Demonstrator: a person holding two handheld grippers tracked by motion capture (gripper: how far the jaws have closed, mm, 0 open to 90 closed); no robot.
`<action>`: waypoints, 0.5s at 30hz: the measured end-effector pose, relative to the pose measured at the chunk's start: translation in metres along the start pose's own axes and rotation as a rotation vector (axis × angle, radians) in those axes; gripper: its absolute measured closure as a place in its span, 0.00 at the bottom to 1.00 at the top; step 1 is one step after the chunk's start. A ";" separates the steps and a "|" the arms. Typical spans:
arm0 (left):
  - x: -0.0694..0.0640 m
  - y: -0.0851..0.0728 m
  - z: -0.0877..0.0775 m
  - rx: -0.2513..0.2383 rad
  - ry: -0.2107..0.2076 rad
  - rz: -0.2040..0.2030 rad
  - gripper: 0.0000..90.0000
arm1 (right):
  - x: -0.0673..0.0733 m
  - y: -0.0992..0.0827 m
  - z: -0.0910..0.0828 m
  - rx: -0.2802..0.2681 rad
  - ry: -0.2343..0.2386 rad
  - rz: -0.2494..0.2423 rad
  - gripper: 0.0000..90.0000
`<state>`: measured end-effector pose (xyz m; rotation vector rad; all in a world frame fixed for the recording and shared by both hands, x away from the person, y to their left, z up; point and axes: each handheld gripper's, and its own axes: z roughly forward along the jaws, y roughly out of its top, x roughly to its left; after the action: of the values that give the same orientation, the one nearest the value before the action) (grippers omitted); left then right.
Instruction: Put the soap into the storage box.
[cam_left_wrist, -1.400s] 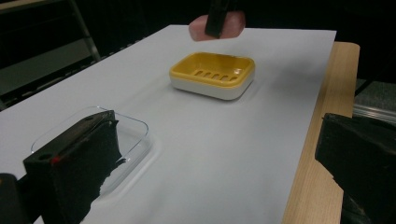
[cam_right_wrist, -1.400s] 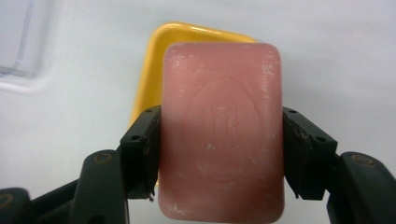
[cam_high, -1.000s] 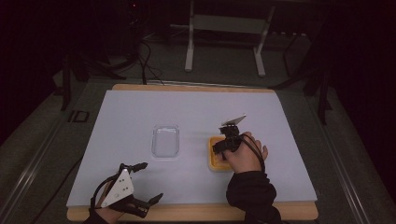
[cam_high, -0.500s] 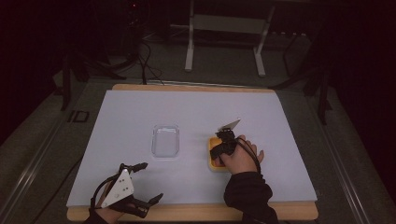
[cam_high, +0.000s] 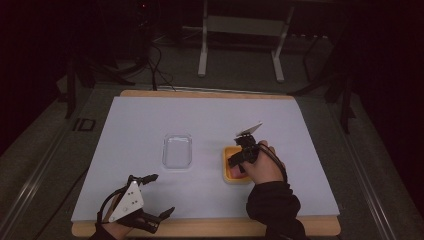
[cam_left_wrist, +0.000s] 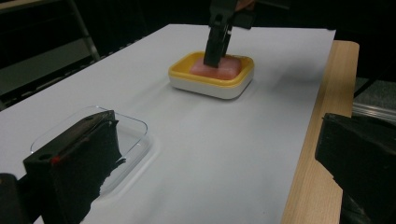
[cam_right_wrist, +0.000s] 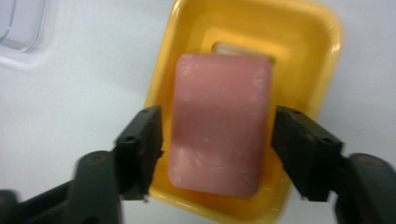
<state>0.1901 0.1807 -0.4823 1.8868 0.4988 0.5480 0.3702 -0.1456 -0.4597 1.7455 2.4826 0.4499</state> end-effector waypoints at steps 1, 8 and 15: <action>0.000 0.000 0.000 0.001 0.000 0.000 0.01 | -0.001 0.000 -0.003 -0.012 -0.004 -0.029 0.36; 0.000 0.000 0.000 0.001 0.000 0.001 0.01 | -0.011 -0.002 -0.022 -0.075 0.025 -0.233 0.29; 0.000 0.000 0.000 0.003 0.000 0.002 0.01 | -0.025 0.003 -0.031 -0.127 0.072 -0.336 0.25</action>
<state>0.1903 0.1806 -0.4823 1.8906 0.4979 0.5488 0.3742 -0.1735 -0.4324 1.2547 2.6580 0.6317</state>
